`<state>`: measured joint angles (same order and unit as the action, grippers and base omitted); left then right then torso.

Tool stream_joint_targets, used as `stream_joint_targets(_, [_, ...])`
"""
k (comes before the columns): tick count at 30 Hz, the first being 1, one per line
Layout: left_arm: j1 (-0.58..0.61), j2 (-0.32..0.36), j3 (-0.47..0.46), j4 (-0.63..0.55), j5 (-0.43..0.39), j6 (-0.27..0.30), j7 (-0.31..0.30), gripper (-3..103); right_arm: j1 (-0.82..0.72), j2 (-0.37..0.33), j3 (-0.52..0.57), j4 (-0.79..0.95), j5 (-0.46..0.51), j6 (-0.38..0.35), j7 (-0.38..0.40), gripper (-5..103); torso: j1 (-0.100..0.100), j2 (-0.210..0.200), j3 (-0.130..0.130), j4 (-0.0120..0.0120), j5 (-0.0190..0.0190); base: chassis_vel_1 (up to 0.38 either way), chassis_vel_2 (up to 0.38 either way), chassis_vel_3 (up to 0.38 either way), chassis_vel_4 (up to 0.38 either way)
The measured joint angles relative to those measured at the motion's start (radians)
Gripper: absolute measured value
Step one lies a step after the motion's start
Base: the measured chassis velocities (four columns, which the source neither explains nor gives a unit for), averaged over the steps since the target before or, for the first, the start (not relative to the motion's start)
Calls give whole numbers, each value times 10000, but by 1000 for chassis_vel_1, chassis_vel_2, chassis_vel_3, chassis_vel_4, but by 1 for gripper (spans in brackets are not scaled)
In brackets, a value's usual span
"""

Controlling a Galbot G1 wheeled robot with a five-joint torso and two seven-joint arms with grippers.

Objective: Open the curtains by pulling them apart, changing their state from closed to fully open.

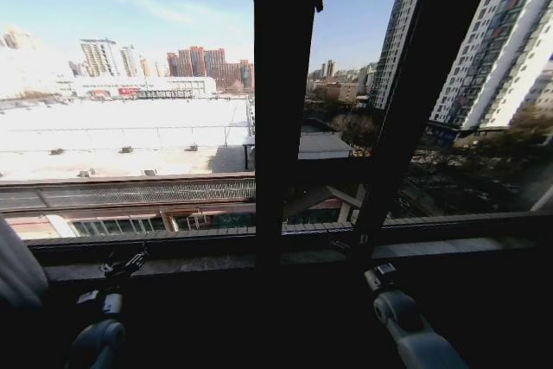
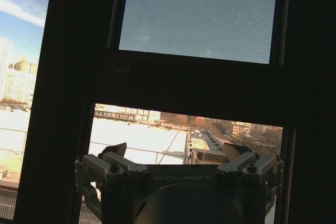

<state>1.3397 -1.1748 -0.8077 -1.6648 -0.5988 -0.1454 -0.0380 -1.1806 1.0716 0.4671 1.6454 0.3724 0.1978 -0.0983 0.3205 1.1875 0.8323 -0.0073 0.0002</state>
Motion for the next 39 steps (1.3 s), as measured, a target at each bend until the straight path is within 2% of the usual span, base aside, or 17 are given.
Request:
stream_joint_targets(31, [-1,1,0,0,0,1,2,100,0,0,0,0,0,0,0,100,1,0,1,0,-1,-357,-353,357,355])
stream_joint_targets(39, [-1,0,2,-2,0,2,8,100,0,-2,2,-1,0,0,1,100,2,-1,1,-4,3,-246,-255,267,253])
